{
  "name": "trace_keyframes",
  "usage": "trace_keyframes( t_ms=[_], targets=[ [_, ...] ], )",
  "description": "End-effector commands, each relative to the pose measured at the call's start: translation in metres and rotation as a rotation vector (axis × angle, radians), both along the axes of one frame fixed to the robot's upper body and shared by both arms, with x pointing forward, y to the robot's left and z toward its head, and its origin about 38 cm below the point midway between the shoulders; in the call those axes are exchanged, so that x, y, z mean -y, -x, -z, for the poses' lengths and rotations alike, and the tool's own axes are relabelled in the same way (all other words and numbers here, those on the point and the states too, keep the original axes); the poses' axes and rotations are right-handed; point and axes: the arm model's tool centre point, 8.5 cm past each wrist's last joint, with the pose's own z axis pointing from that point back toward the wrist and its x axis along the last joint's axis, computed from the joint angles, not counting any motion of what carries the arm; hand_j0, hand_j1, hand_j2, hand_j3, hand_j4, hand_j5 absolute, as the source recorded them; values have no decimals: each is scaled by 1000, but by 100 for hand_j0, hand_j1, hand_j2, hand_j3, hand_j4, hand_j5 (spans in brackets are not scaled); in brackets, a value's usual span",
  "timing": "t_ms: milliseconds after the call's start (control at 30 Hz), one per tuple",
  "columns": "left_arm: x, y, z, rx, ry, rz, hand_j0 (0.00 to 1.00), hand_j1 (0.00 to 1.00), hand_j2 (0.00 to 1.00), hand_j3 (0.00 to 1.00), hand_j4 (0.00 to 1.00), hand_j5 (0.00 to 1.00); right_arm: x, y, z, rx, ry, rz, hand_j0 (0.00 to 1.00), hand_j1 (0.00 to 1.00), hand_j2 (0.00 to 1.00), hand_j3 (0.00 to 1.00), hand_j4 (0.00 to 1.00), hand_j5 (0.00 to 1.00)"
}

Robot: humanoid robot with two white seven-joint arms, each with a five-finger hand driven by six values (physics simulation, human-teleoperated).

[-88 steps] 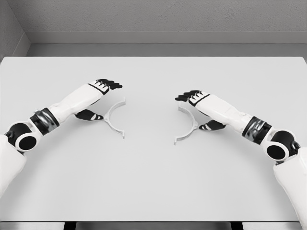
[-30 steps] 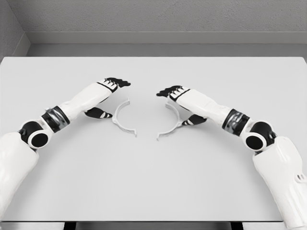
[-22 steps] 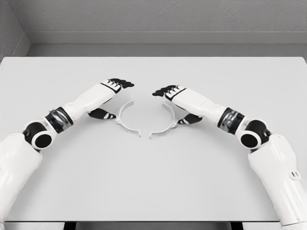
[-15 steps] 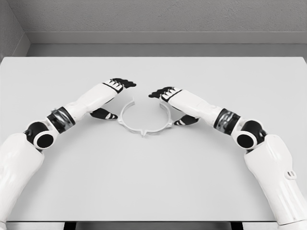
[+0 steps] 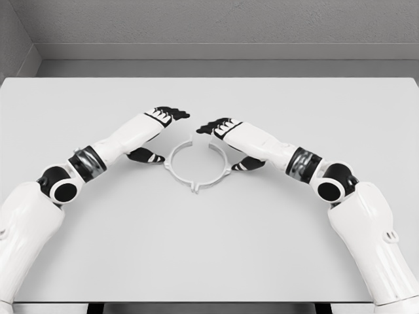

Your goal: Assemble PVC drainage pipe clamps

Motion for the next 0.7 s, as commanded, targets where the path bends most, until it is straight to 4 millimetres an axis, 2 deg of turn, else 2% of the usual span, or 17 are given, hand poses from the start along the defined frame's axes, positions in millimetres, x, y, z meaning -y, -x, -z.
trace_keyframes(
  t_ms=[0, 133, 233, 267, 333, 433, 567, 667],
  targets=[
    [0, 0, -1, 0, 9, -1, 100, 100, 100, 100, 100, 100, 2, -1, -1, -1, -6, 5, 100, 100, 100, 100, 100, 100],
    [-12, -5, -8, 13, 8, -23, 100, 100, 100, 100, 100, 100, 6, -1, -1, 1, -3, 12, 100, 100, 100, 100, 100, 100],
    [-12, -6, -9, 13, 11, -25, 100, 100, 100, 100, 100, 100, 5, 1, -1, 2, -6, 10, 100, 100, 100, 100, 100, 100],
    [-17, -9, -14, 23, 16, -39, 100, 100, 100, 100, 100, 100, 5, 2, 0, 0, -7, 9, 100, 100, 100, 100, 100, 100],
    [-45, -10, -19, 30, -26, -76, 100, 100, 100, 100, 100, 100, 4, 3, 0, -1, -8, 5, 100, 100, 100, 100, 100, 100],
    [-52, -11, -23, 41, -34, -86, 100, 100, 100, 100, 100, 100, 3, 4, 0, 0, -9, 1, 100, 100, 100, 100, 100, 100],
    [-76, -12, -33, 47, -41, -119, 100, 100, 100, 100, 100, 100, 2, 4, 0, 0, -10, -1, 100, 100, 100, 100, 100, 100],
    [-77, -12, -34, 49, -42, -120, 100, 100, 100, 100, 100, 100, -1, 7, -7, 23, -15, -12, 100, 100, 100, 100, 100, 100]
  ],
)
